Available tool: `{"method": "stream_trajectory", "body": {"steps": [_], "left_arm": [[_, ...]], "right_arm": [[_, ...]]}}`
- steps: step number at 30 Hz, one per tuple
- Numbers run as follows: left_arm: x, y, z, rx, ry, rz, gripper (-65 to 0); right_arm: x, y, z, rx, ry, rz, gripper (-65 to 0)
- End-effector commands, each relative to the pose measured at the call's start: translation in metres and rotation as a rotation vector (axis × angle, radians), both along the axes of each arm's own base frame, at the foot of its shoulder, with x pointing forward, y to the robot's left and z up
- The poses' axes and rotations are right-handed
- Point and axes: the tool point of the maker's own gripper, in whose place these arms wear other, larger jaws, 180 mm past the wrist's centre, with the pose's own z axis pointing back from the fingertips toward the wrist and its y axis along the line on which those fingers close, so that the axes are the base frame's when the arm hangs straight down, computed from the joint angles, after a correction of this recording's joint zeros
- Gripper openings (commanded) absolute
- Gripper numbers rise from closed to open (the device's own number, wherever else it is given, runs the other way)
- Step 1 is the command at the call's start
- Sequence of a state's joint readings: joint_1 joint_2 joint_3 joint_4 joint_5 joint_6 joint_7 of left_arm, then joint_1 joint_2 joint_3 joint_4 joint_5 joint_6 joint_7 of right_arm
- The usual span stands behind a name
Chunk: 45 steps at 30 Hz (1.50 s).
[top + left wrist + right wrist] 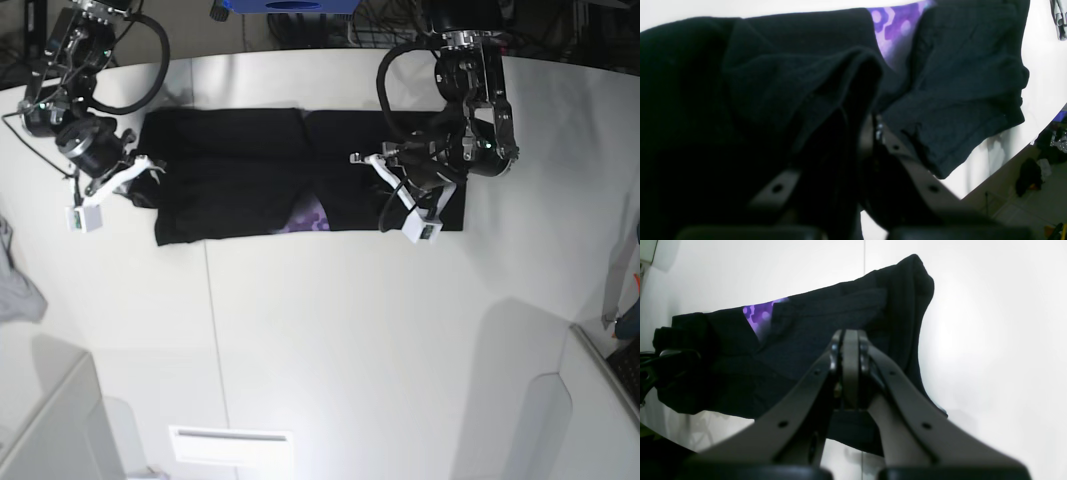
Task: Fold the T-shirt properly
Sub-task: 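Grasp the strip end with the left gripper and fold it toward the middle, then grasp the strip end with the right gripper and fold it toward the left gripper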
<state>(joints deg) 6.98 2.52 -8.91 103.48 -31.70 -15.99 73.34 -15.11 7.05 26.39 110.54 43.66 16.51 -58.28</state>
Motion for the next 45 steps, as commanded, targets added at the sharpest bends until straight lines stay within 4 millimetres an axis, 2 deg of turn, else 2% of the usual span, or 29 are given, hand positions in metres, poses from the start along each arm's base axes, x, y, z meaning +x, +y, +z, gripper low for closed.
{"method": "stream_trajectory", "body": {"steps": [1,7,9,14,18,21,24,27,29,32,33,34,35,36,37,41,42,43,45], "left_arm": [[0.009,-0.004,0.011,-0.025,-0.040,0.002,-65.0],[0.009,-0.005,0.011,-0.028,-0.042,0.000,-65.0],[0.009,-0.005,0.011,-0.028,-0.042,0.000,-57.4],[0.010,-0.006,0.012,-0.028,-0.046,0.000,-43.8],[0.015,-0.008,0.015,-0.032,-0.054,-0.006,-39.0],[0.015,-0.029,0.008,-0.053,-0.031,-0.061,-38.2],[0.012,-0.059,-0.003,-0.075,0.015,-0.145,-38.5],[0.017,-0.086,0.002,-0.110,0.011,-0.193,-38.7],[0.021,-0.087,0.010,-0.116,-0.010,-0.190,-38.8],[0.028,-0.080,0.032,-0.105,-0.091,-0.180,-39.2],[0.030,-0.066,0.036,-0.086,-0.115,-0.152,-39.5],[0.030,-0.042,0.039,-0.049,-0.136,-0.110,-42.1],[0.030,-0.017,0.043,-0.012,-0.159,-0.060,-48.9],[0.029,0.013,0.046,0.032,-0.174,0.001,-59.6],[0.026,0.046,0.045,0.085,-0.175,0.058,-65.0],[-0.001,0.173,0.035,0.287,-0.122,0.273,-65.0],[-0.010,0.199,0.036,0.340,-0.126,0.299,-65.0],[-0.020,0.221,0.037,0.384,-0.140,0.315,-65.0],[-0.043,0.258,0.035,0.456,-0.174,0.322,-65.0]], "right_arm": [[0.007,-0.001,0.012,-0.001,-0.049,0.003,-65.0],[0.007,-0.002,0.012,-0.003,-0.049,0.004,-65.0],[0.007,-0.002,0.012,-0.003,-0.049,0.004,-65.0],[0.008,-0.001,0.012,-0.001,-0.051,0.003,-65.0],[0.008,-0.001,0.012,-0.001,-0.051,0.003,-65.0],[0.008,-0.001,0.012,-0.001,-0.051,0.003,-65.0],[0.008,-0.001,0.012,0.000,-0.051,0.003,-65.0],[0.008,-0.003,0.012,-0.001,-0.052,-0.003,-65.0],[0.007,-0.003,0.012,-0.002,-0.050,-0.005,-65.0],[0.007,-0.004,0.012,-0.001,-0.051,-0.004,-65.0],[0.007,-0.004,0.013,0.001,-0.051,-0.004,-65.0],[0.007,-0.004,0.013,0.002,-0.050,-0.003,-65.0],[0.006,-0.003,0.012,0.003,-0.046,0.001,-65.0],[0.005,0.000,0.012,0.018,-0.034,0.011,-65.0],[0.002,0.003,0.011,0.040,-0.020,0.021,-65.0],[-0.002,0.011,0.010,0.140,0.039,0.061,-23.3],[-0.001,0.010,0.006,0.146,0.060,0.064,-16.5],[0.001,0.009,0.000,0.154,0.084,0.063,-13.7],[0.004,0.006,-0.014,0.164,0.136,0.055,-14.9]]}}
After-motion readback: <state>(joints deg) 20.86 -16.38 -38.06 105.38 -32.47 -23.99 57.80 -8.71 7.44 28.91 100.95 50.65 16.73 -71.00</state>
